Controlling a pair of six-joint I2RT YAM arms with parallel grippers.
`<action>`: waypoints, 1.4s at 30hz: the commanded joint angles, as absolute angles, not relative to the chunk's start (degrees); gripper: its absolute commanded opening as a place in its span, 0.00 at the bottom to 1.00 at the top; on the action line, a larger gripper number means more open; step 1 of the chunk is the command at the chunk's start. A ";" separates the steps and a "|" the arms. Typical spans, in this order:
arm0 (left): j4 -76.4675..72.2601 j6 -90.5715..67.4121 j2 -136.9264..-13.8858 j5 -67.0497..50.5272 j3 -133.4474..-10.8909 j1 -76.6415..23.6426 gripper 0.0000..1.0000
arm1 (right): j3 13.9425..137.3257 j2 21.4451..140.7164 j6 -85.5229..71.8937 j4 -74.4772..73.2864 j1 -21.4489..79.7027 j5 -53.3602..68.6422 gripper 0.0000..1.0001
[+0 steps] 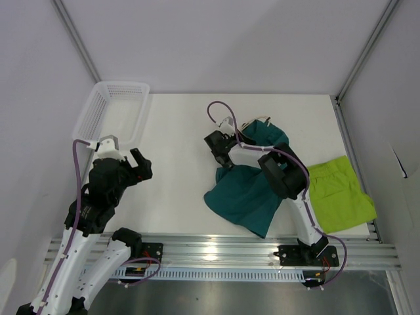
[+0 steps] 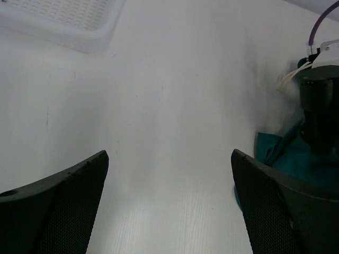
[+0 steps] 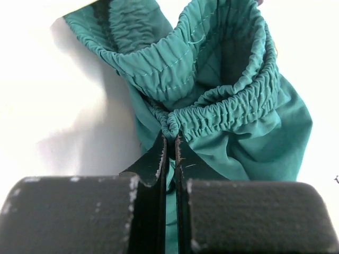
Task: Fold and stack the shorts
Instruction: Flatten the shorts out
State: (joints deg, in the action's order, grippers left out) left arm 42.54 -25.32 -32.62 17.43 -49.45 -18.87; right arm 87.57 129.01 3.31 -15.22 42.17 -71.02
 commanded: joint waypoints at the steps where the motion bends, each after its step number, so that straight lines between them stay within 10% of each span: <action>1: 41.05 -23.73 -32.87 16.44 -49.22 -18.11 0.99 | 87.28 119.54 1.68 -11.94 42.27 -70.50 0.00; 12: 40.87 -23.56 -32.96 15.91 -48.87 -18.02 0.99 | 88.32 99.51 -10.71 -22.06 44.39 -37.74 0.00; 20: 36.48 -20.83 -33.40 5.11 -47.20 -18.10 0.99 | 82.27 87.80 -25.48 -20.30 26.74 6.74 0.00; 42: -2.35 -33.49 -68.18 8.34 -43.41 -29.88 0.99 | 56.17 87.28 -17.32 -0.62 27.59 18.28 0.00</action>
State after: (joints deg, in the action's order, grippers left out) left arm 8.56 -33.04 -62.57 5.45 -41.17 -29.34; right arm 57.49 91.05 -19.97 -6.63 25.26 15.57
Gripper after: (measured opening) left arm 0.991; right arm 0.022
